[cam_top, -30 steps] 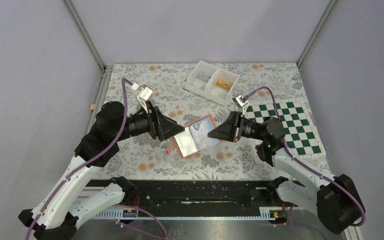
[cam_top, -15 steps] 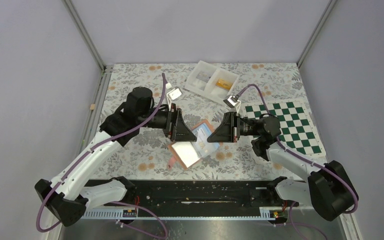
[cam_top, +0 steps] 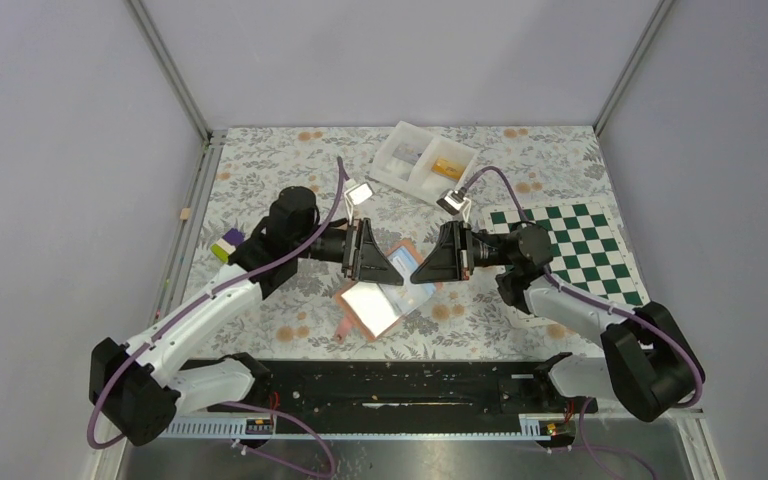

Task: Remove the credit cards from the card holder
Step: Remove the credit card from the card holder.

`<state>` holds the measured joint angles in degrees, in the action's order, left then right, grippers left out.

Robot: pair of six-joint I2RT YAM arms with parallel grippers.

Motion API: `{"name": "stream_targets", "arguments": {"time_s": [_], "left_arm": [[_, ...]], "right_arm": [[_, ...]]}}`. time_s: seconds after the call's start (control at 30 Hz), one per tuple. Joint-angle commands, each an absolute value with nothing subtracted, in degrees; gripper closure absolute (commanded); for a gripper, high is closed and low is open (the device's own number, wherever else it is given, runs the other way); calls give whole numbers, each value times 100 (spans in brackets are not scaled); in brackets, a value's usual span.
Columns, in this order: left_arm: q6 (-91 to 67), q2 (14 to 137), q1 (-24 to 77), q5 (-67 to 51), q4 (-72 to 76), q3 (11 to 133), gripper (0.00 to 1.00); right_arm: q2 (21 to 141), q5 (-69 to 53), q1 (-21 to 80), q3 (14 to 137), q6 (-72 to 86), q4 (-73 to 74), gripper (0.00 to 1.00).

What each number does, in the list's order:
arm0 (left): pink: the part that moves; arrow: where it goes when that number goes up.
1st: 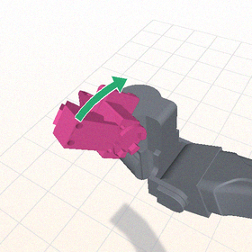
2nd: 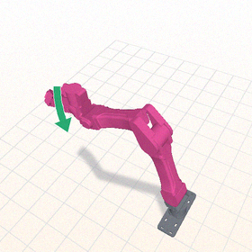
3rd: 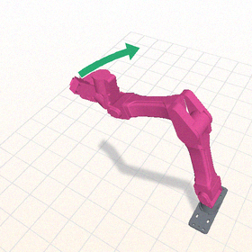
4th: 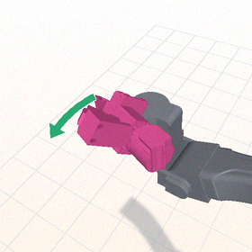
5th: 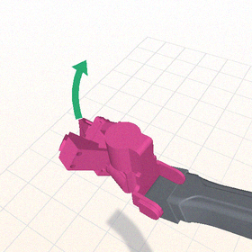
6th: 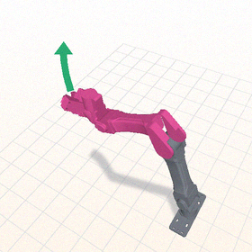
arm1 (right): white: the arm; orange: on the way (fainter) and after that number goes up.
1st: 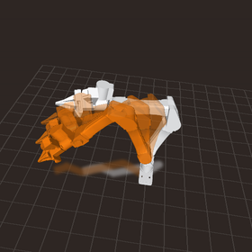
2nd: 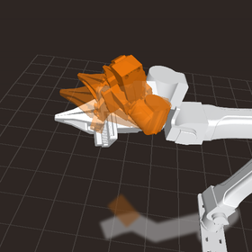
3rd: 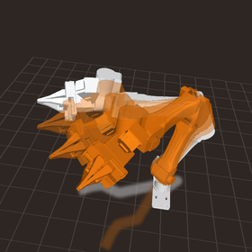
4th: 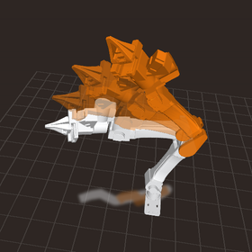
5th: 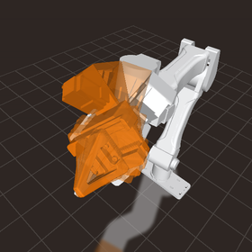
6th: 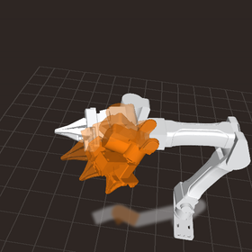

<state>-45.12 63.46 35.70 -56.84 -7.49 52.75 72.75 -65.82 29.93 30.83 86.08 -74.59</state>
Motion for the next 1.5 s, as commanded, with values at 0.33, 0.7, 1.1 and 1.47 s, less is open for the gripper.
{"name": "stream_targets", "arguments": {"time_s": [0.33,0.7,1.1,1.47], "left_arm": [[-5917,5825,3568,-3998,746,4719,100],[-7001,4923,3969,-1056,3343,3129,100],[-6950,4998,4553,-497,3485,2908,100],[-4149,5050,2781,-4213,-1046,5097,32]], "right_arm": [[6467,-4063,2989,2610,7828,-6591,32],[6076,-2822,3567,2148,7277,-5900,27],[7263,-2836,3964,2337,7499,-7904,92],[7299,-6361,3410,3119,7404,-7241,100]]}}
